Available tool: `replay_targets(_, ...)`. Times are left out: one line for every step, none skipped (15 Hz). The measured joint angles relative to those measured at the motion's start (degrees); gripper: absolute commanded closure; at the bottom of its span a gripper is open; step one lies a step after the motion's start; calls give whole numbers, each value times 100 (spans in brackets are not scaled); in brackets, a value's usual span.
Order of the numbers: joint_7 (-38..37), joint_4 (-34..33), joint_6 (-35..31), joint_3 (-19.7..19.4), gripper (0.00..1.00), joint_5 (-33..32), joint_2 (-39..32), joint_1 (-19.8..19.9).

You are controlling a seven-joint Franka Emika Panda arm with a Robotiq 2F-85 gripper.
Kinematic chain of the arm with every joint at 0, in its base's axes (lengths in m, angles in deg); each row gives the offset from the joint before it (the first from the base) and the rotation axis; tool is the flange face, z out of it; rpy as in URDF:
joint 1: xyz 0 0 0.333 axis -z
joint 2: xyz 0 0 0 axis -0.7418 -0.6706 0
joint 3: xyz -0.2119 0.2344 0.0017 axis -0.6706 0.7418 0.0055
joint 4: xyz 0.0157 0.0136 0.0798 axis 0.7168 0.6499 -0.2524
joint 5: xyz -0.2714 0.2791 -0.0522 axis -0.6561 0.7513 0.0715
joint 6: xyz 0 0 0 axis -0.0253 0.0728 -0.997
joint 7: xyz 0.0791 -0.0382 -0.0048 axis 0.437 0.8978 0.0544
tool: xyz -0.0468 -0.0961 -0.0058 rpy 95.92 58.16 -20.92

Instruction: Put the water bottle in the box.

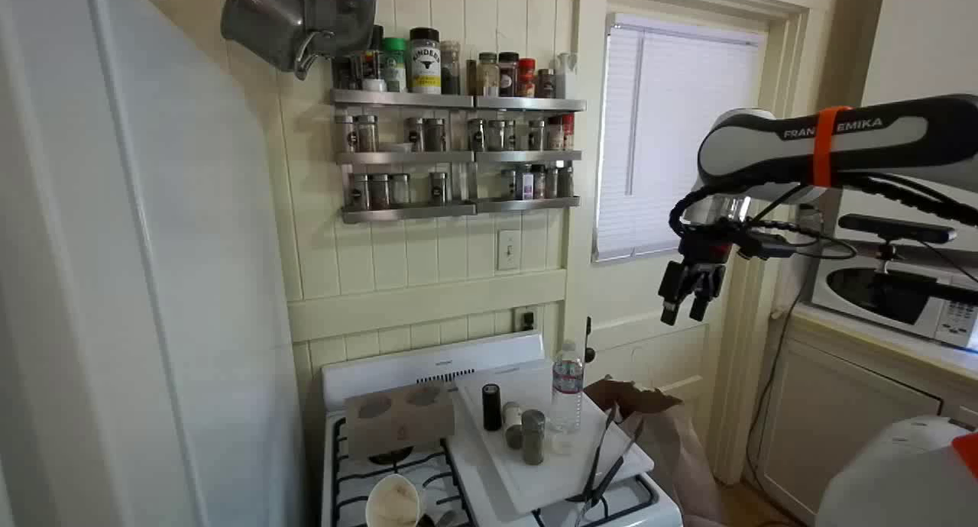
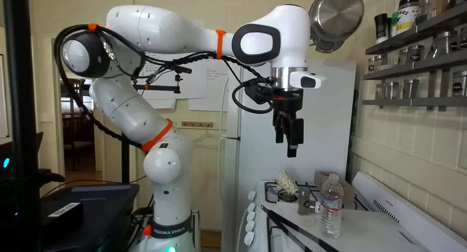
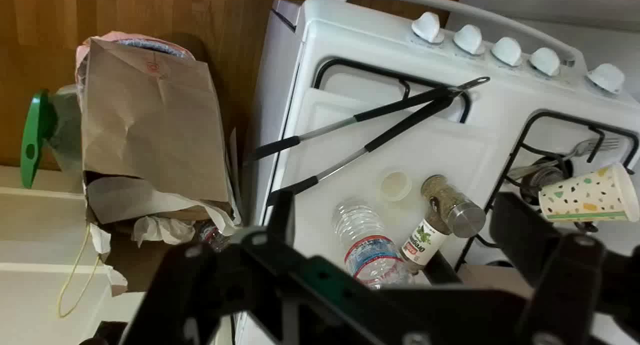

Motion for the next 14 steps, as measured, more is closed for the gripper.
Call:
replay_targets(0, 0, 0, 0, 0, 0, 0, 0)
replay_targets(0, -1, 0, 0, 0, 0, 0, 0)
replay_targets(0, -1, 0, 0, 0, 0, 0, 0)
replay_targets(0, -1, 0, 0, 0, 0, 0, 0)
replay_targets(0, -1, 0, 0, 0, 0, 0, 0)
replay_targets(0, -1, 0, 0, 0, 0, 0, 0)
replay_targets(0, -1, 0, 0, 0, 0, 0, 0)
replay_targets(0, -1, 0, 0, 0, 0, 0, 0)
replay_targets(0, -1, 0, 0, 0, 0, 0, 0)
replay_targets(0, -1, 0, 0, 0, 0, 0, 0)
replay_targets(0, -1, -22, 0, 0, 50, -3, -2)
replay_targets(-4, 2, -129, 5, 0, 91, -16, -7)
replay_targets(-5, 11, -334, 11, 0, 137, -49, -23)
replay_targets(-5, 31, -631, 23, 0, 150, -105, -44)
